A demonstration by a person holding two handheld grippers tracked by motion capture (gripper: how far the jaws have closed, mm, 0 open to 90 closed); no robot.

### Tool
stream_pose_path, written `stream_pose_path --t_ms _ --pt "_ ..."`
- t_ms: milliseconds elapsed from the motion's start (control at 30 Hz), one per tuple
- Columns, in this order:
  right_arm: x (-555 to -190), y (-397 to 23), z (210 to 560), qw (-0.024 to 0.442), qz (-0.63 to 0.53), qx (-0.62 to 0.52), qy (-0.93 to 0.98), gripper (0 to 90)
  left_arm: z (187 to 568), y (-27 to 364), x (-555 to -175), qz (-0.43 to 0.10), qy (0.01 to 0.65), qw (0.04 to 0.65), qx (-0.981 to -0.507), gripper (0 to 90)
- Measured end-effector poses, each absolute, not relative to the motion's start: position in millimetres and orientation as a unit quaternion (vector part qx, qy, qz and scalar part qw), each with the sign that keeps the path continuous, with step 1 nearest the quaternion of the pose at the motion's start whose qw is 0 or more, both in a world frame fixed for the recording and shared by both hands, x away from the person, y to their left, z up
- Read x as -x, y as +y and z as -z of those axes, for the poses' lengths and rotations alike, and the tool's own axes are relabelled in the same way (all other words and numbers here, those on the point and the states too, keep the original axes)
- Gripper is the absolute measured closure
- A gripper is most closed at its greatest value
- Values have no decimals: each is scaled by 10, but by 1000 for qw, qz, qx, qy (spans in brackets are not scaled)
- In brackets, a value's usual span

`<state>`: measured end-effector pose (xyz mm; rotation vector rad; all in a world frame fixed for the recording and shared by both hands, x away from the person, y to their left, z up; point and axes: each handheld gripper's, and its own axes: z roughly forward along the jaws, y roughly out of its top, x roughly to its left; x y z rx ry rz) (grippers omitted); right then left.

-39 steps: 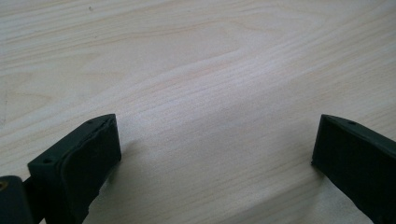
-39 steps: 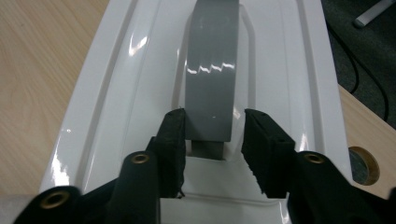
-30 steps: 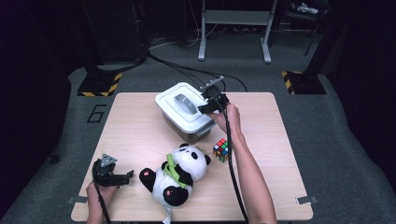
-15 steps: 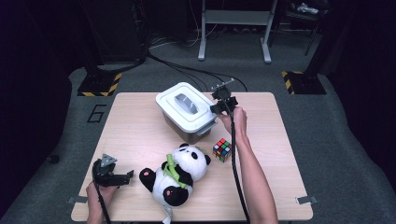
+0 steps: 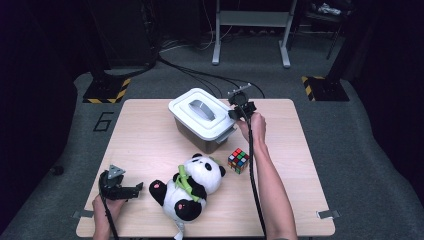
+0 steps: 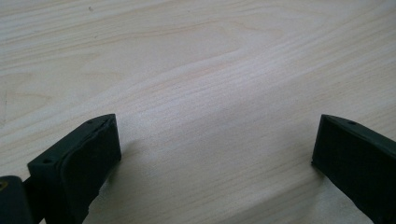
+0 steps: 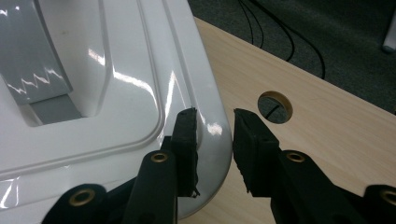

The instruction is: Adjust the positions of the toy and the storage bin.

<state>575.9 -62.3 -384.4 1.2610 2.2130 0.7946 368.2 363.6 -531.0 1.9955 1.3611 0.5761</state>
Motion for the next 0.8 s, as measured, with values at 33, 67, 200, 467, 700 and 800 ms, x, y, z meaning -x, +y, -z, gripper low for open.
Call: stream_pose_path --t_ms 33,67,200,467,700,800 --pt "-5765 -631 3844 235 -289 -459 807 689 5309 3637 -3682 -220 519 323 -761 7" --pt "-5766 -635 3843 233 -290 -460 806 682 5310 3637 -3682 -219 519 323 -760 7" --pt "-5749 -630 3831 228 -296 -459 806 644 5310 3637 -3682 -220 519 323 -760 7" --pt "-5575 -424 3729 214 -332 -423 816 509 5310 3636 -3682 -220 519 323 -760 7" --pt "-5483 -102 3780 204 -324 -403 831 474 5310 3636 -3682 -219 519 324 -760 7" --pt "-5485 -50 3797 212 -328 -398 830 483 5310 3636 -3682 -220 519 323 -760 7"
